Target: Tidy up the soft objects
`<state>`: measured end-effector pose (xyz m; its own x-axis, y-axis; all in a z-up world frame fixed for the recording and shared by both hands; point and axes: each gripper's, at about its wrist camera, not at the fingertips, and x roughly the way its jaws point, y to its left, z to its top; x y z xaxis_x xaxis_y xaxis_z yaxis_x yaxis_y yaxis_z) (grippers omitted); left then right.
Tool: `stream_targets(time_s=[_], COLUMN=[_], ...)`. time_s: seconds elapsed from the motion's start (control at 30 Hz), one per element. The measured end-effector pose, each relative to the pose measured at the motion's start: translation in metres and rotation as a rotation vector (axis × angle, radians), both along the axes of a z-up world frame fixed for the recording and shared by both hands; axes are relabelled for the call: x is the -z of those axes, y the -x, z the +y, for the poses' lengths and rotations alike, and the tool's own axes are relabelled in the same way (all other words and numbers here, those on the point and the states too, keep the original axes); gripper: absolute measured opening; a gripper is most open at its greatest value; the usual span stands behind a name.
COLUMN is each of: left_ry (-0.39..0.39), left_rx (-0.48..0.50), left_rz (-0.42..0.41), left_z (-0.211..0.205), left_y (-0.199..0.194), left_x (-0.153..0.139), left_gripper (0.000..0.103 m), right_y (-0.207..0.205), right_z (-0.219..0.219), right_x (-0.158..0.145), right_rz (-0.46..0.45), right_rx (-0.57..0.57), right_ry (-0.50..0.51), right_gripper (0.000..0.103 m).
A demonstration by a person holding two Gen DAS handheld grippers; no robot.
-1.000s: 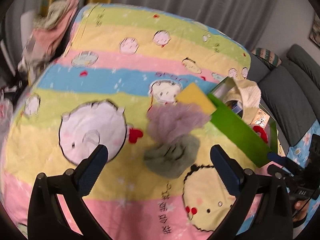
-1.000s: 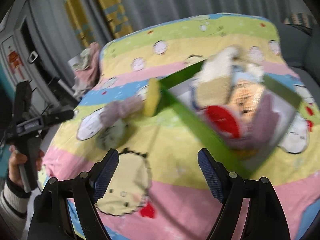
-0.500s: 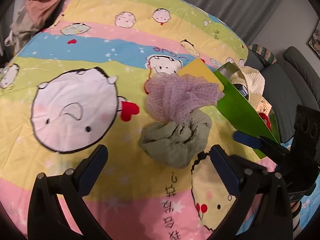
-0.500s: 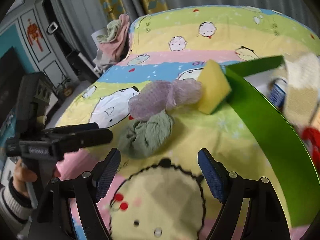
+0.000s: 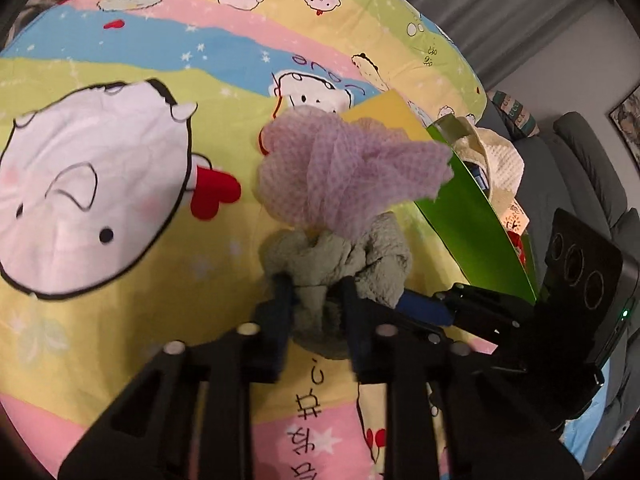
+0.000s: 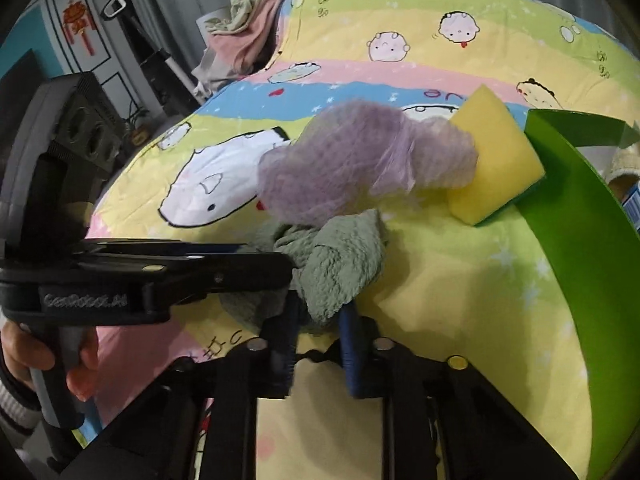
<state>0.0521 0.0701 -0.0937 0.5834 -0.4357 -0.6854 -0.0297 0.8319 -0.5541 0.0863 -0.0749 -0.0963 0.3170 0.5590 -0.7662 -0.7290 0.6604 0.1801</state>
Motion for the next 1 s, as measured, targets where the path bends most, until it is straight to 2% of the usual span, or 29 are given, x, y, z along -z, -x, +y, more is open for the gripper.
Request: stream_targets(time_s=[0.2, 0.37, 0.53, 0.73, 0.87, 1.0], left_ry=[0.020, -0.016, -0.025, -0.056, -0.110, -0.121], left_rx=[0.029, 0.090, 0.164, 0.258, 0.327, 0.370], left_rz=[-0.026, -0.098, -0.153, -0.199, -0.242, -0.254], left_z=[-0.008, -0.028, -0.062, -0.111, -0.149, -0.180], left_y=[0.021, 0.052, 0.063, 0.041, 0.021, -0.010], left_x=[-0.009, -0.039, -0.062, -0.088, -0.105, -0.118], left_gripper=[0.013, 0.013, 0.013, 0.013, 0.013, 0.013], right_y=[0.022, 0.055, 0.076, 0.082, 0.070, 0.053], right_z=[-0.008, -0.037, -0.071, -0.122, -0.151, -0.175], right_x=[-0.008, -0.029, -0.048, -0.071, -0.082, -0.095], right_rz=[-0.018, -0.053, -0.106, -0.207, -0.240, -0.283], right_rx=[-0.010, 0.006, 0.077, 0.214, 0.294, 0.377], right_ry=[-0.015, -0.092, -0.165, -0.231, -0.244, -0.242], right_gripper=[0.015, 0.015, 0.015, 0.015, 0.015, 0.015])
